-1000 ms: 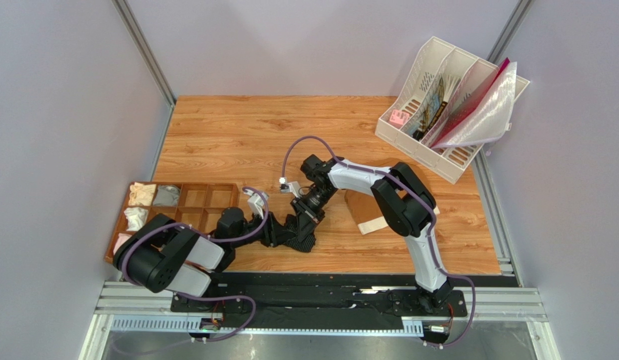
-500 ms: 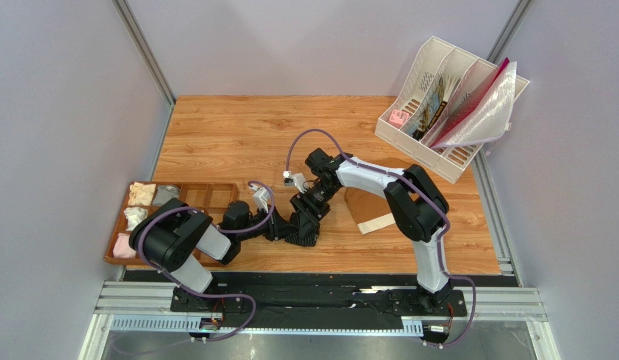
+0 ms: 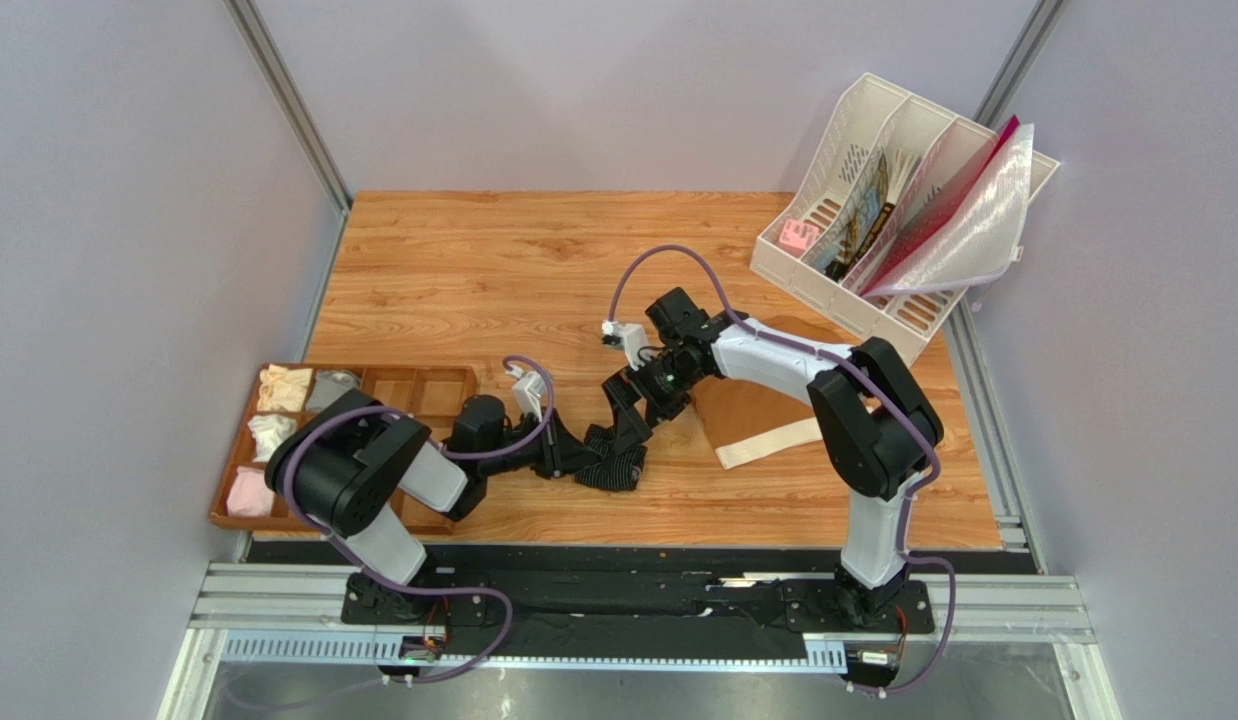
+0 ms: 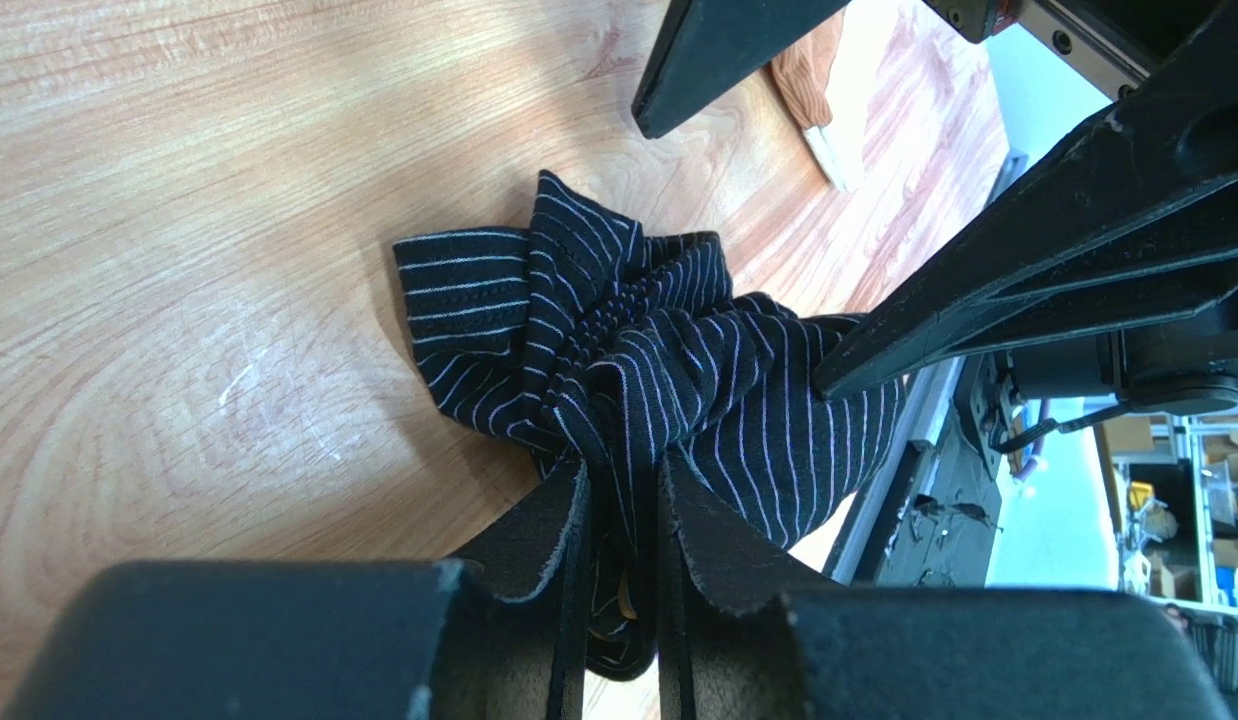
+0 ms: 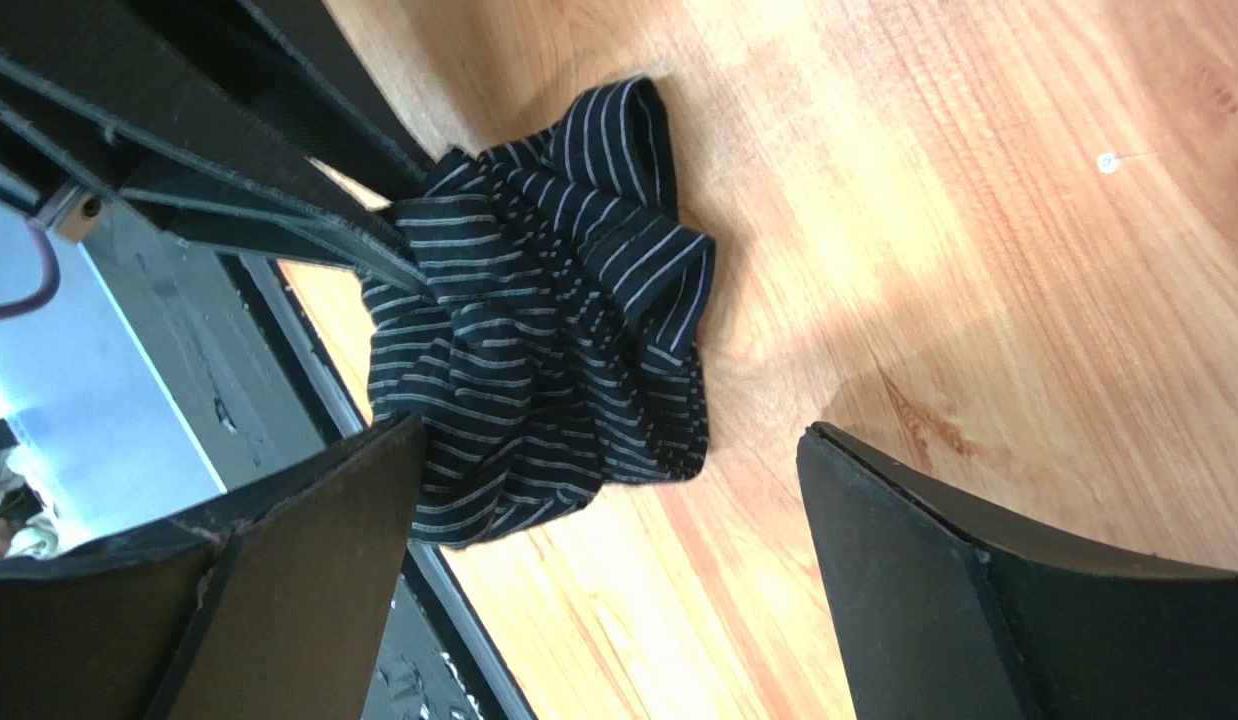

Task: Roll the underwear
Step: Roll the underwear to the center of the board.

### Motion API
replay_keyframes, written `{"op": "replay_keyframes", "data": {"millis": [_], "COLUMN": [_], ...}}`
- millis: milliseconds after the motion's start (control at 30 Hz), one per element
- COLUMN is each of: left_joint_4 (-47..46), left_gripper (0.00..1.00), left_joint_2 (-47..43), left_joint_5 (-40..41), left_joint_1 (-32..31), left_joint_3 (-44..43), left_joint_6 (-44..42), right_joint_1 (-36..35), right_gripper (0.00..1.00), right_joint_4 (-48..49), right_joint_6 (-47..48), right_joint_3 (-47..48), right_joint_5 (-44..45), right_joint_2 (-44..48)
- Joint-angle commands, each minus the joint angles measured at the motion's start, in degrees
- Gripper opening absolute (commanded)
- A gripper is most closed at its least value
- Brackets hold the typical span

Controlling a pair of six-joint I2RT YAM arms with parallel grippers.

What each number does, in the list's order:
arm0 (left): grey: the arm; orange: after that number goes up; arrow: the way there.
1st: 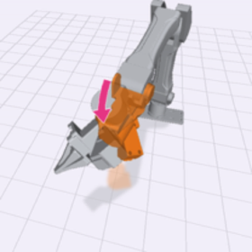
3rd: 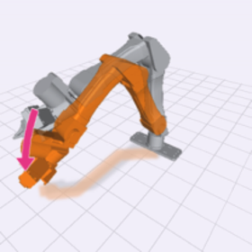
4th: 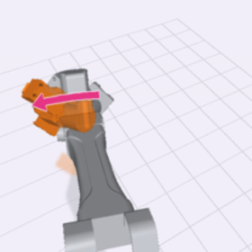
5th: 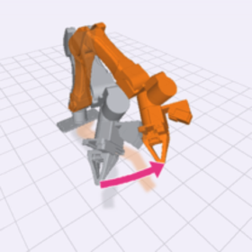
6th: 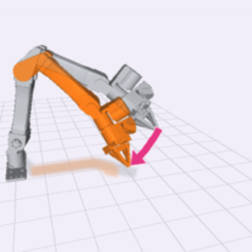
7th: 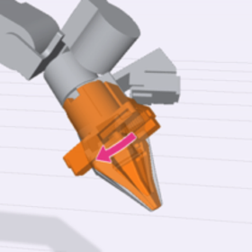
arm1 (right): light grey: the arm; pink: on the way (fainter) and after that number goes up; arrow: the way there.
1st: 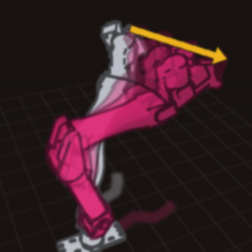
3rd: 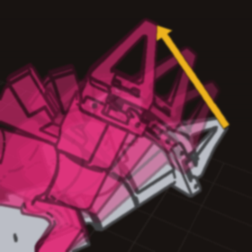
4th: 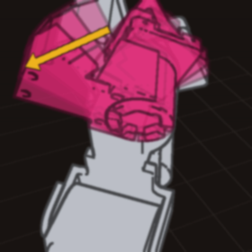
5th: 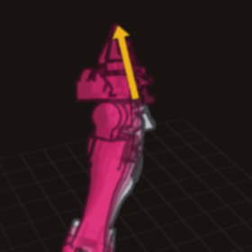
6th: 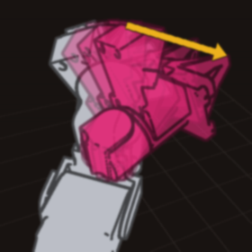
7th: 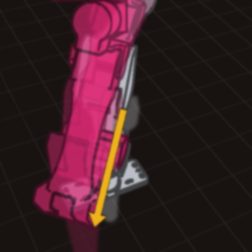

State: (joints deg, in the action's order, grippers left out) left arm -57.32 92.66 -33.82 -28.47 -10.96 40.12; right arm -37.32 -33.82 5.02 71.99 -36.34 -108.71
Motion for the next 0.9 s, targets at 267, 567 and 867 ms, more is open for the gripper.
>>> {"op": "replay_keyframes", "data": {"millis": [267,567,867], "left_joint_4": [17.33,19.17,30.21], "left_gripper": [0.17,0.16,0.37], "left_joint_2": [-5.65,-7.76,-12.15], "left_joint_5": [3.24,4.38,5.43], "left_joint_1": [-0.27,-0.36,-0.27], "left_joint_3": [-1.87,-2.31,-7.84], "left_joint_6": [-6.54,-7.16,-7.95], "right_joint_1": [-1.70,-3.20,-3.55], "right_gripper": [0.87,0.46,0.00], "right_joint_4": [4.30,4.11,11.49], "right_joint_6": [-4.23,-4.66,-13.97], "right_joint_3": [-3.96,-6.24,-12.20], "right_joint_5": [-3.21,-3.65,-3.58], "right_joint_2": [-3.70,-4.41,-0.64]}}
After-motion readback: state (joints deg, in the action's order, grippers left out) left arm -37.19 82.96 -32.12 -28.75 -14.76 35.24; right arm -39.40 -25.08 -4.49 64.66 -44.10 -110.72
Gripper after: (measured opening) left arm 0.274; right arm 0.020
